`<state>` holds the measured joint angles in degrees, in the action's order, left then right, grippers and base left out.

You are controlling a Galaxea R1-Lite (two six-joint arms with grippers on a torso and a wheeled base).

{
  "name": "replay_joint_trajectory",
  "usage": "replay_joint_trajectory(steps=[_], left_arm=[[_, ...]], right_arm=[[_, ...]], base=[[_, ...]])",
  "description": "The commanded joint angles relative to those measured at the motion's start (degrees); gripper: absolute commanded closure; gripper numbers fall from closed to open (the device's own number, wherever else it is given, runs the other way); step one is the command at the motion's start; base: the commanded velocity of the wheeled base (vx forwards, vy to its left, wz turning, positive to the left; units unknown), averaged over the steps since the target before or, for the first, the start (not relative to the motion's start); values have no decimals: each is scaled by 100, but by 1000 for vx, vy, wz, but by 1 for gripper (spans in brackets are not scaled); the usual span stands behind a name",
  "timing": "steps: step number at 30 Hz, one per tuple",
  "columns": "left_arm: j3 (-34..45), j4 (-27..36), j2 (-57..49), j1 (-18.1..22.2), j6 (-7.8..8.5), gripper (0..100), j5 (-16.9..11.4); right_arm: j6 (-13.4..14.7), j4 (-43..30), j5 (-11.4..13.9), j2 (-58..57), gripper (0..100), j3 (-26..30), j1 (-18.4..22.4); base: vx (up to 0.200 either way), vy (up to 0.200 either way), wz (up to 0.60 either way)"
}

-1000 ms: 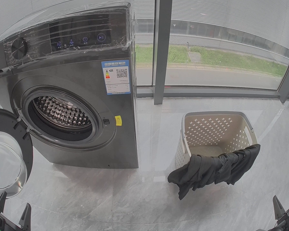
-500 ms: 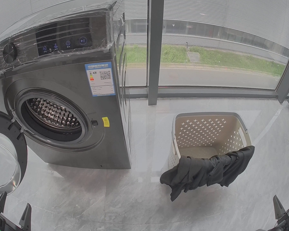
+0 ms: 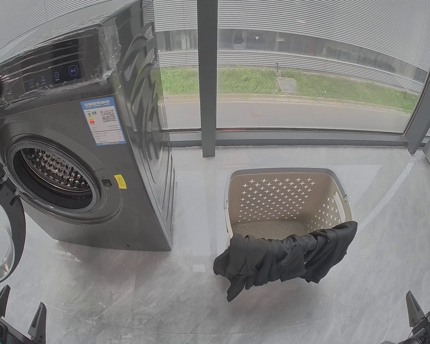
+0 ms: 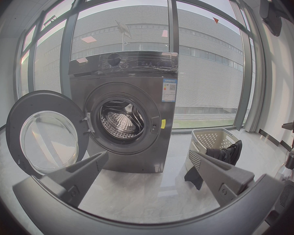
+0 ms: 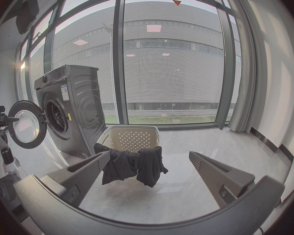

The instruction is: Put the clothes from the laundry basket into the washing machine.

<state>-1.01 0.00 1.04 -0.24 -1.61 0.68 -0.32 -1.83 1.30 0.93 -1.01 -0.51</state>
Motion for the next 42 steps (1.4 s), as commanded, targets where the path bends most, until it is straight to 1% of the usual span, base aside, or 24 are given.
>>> replay_joint_trajectory(steps=[1,12,39,42], left_arm=[[84,0,-104,-2,-6,0,2],[84,0,-104,-2,3,0,2],[75,0,-104,-2,12,0,2],[84,0,-104,-2,12,0,2]], right_arm=[[-3,-2,1,-93,0,22,-2],[-3,-2,1,-93,0,22,-2],[-3,-2,1,-93,0,22,7],[-3,-2,1,-93,0,22,-2]], base=[[0,-200,0],[0,-200,0],[0,0,0],[0,-200,0]])
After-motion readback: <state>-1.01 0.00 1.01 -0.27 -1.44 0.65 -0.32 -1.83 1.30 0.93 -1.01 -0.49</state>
